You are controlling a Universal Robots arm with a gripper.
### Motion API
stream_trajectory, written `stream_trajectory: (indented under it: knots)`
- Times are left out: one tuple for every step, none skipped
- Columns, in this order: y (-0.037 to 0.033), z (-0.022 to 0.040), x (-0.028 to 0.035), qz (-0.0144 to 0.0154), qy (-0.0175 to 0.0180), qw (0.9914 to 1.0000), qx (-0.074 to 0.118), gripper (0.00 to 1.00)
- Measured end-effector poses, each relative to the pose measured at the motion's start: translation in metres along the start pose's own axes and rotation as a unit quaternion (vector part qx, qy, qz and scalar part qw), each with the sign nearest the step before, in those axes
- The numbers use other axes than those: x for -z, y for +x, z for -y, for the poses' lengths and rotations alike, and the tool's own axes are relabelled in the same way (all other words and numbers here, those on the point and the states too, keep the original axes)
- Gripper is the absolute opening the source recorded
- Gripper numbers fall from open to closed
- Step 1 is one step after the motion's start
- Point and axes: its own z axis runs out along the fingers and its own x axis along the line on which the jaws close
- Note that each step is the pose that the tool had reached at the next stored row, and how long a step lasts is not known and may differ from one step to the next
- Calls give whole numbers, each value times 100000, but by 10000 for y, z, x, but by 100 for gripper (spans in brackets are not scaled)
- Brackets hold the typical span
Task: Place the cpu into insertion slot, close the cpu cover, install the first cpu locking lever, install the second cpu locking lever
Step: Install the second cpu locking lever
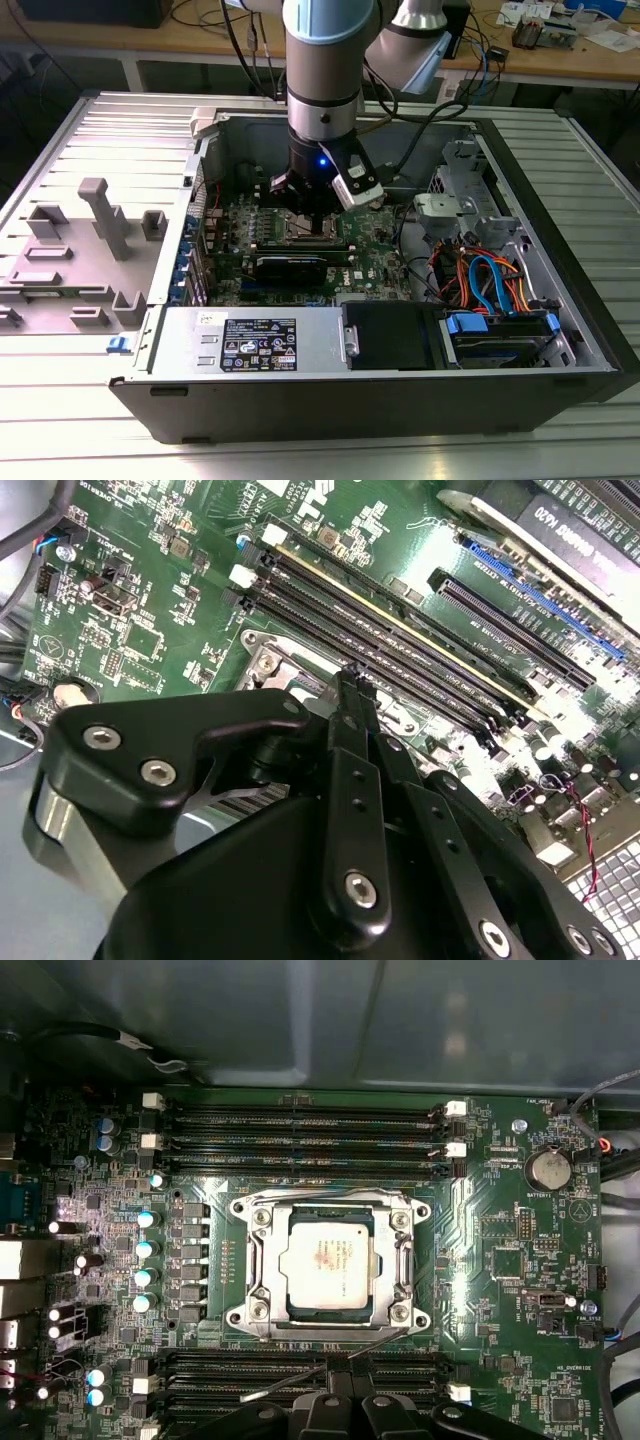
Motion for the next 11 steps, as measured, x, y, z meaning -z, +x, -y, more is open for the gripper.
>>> stream_trajectory:
  knots:
    - [0, 0, 0, -2, -3, 100000, 0, 11]
    - [0, 0, 0, -2, -1, 100000, -2, 11]
    - [0, 0, 0, -2, -1, 100000, 1, 11]
    - [0, 0, 0, -3, 0, 100000, -1, 11]
    - [0, 0, 0, -2, -3, 100000, 1, 11]
    - [0, 0, 0, -3, -3, 100000, 0, 11]
    - [0, 0, 0, -2, -3, 100000, -1, 11]
    - [-3, 0, 0, -43, -5, 100000, 1, 11]
    - [-4, 1, 0, -114, 3, 100000, -1, 11]
    - [-5, 1, -3, -174, -6, 100000, -11, 11]
    - [-28, 1, -11, -820, -21, 99997, -24, 11]
